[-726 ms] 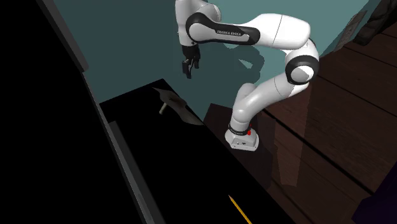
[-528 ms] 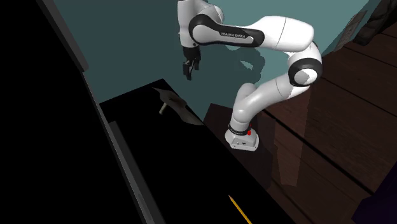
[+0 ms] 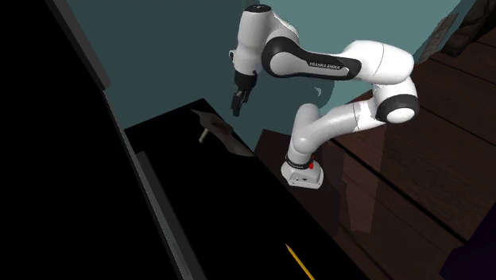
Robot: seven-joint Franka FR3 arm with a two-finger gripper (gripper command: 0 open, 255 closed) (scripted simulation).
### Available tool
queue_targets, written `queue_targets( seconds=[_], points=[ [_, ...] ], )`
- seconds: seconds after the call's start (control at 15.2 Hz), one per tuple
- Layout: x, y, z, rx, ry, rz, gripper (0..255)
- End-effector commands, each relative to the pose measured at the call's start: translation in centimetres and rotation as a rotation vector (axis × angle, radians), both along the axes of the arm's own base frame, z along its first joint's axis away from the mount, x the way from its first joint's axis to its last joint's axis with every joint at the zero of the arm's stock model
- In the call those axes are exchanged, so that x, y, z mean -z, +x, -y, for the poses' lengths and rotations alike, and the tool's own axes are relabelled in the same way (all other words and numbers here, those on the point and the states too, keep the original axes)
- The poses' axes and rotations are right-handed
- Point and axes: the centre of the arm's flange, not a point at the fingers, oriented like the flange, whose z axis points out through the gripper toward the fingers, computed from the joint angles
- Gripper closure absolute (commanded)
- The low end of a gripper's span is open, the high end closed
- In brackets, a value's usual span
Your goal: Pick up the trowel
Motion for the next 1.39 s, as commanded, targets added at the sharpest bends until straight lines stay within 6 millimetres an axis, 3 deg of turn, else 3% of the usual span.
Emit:
queue_targets(
  seconds=[0.0,0.73,1.32],
  points=[
    [0.4,-1.6,-2.2,-0.014,0.019,0.051,0],
    [1.9,-11.4,-13.7,-0.097,0.112,0.328,0],
    [5.9,-11.6,-13.9,-0.098,0.113,0.334,0]
  ],
)
